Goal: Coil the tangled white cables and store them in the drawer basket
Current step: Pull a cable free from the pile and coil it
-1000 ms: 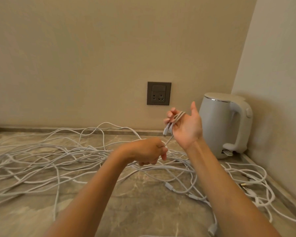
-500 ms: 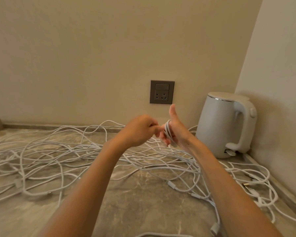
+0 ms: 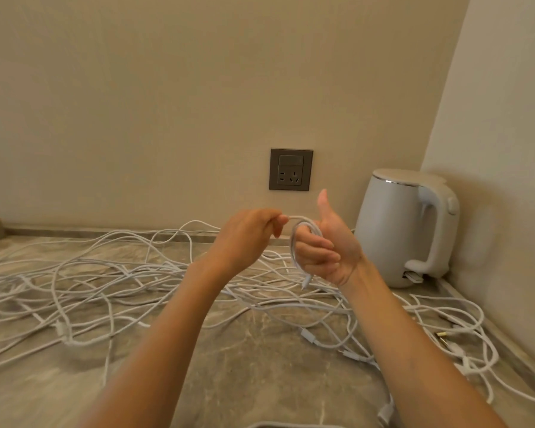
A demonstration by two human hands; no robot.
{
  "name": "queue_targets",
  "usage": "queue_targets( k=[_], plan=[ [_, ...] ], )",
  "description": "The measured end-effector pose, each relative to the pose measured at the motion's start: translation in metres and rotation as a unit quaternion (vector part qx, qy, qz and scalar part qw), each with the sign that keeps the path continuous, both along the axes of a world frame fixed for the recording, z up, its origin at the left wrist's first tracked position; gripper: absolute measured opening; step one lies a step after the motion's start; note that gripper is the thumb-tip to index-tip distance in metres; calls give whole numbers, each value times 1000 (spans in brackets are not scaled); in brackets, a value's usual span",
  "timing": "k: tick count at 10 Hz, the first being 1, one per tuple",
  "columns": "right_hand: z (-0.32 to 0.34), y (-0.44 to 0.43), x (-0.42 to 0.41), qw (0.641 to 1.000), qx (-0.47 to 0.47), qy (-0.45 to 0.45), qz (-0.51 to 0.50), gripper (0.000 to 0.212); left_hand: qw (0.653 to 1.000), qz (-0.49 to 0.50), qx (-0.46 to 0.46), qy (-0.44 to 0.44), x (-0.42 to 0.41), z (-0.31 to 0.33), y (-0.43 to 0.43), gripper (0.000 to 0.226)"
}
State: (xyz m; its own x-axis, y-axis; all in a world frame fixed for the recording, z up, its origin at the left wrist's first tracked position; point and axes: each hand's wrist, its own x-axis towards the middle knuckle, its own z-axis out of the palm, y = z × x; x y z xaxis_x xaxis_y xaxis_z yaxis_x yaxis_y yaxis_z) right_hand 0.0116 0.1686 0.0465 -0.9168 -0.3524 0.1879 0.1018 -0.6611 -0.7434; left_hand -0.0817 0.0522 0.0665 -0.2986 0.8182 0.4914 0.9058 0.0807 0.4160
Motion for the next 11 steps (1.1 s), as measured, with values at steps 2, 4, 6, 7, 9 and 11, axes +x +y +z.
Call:
queue_targets(
  k=[2,4,6,7,9,11],
  plan=[
    [4,3,-1,982,-169,64,-55,85,993,-31,-83,-74,6,-10,8,25],
    [15,5,7,915,-272,36,-296,70,975,-52,-192,-94,23,-19,16,32],
    [18,-1,4,863,-103,0,-494,63,966,-77,-242,-55,27,-11,13,38],
    [13,1,1,833,68,-9,-549,70,970,-78,-226,-51,26,-6,10,35],
    [10,-2,0,738,379,-38,-556,81,985,-55,-159,-23,15,3,1,28],
    [12,-2,4,736,506,-86,-441,91,998,-14,-55,-3,5,13,-8,26]
  ],
)
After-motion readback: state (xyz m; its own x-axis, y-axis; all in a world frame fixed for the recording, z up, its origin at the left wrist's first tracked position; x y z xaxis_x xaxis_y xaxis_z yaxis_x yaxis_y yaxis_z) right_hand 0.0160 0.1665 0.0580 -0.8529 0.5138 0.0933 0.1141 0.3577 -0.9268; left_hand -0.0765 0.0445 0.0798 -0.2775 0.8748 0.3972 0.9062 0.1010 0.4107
